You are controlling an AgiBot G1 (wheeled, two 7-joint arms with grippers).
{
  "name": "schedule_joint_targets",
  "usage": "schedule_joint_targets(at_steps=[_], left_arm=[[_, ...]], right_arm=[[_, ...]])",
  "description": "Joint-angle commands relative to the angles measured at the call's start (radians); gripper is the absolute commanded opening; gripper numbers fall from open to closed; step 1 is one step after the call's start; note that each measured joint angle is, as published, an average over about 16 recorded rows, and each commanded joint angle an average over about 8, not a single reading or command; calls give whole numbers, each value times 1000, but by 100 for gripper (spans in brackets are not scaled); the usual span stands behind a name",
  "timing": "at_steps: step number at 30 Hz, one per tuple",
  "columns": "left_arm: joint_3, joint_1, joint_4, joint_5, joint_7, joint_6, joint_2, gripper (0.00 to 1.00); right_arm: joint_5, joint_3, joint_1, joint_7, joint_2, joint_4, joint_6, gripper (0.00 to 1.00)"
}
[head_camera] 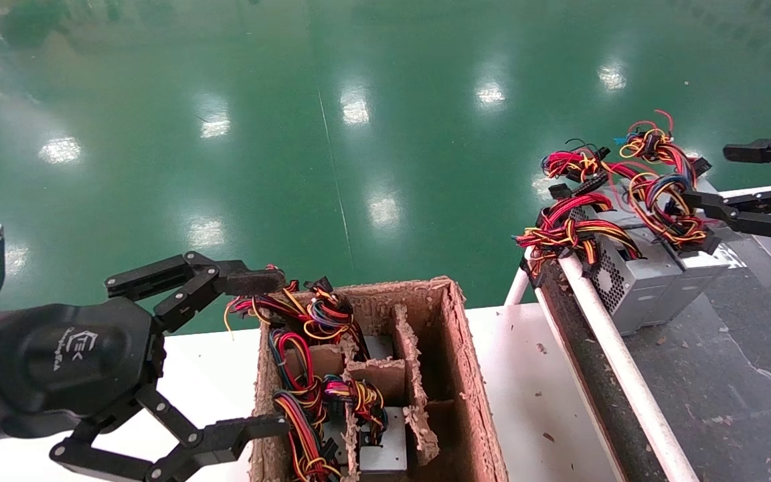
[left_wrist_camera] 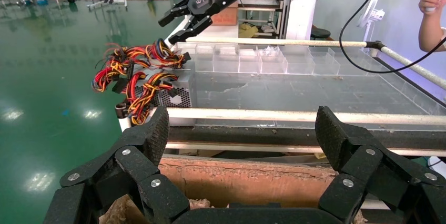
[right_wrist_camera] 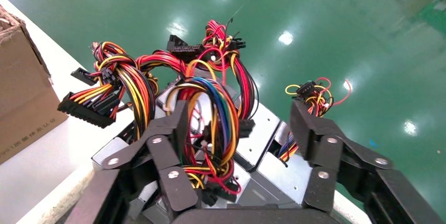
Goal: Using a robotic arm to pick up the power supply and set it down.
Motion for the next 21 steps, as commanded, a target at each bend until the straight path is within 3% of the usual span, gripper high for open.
schedule_joint_targets(at_steps=[1,12,21], left_arm=[[0,0,0,0,0,0,0,100],[0,0,0,0,0,0,0,100],[0,0,1,0,0,0,0,100]], right_arm=[[-9,-5,7,5,1,0,-1,100],[157,91,-23,-6,27,-32,-18,100],[243,97,-93,12,23,48,-46,100]])
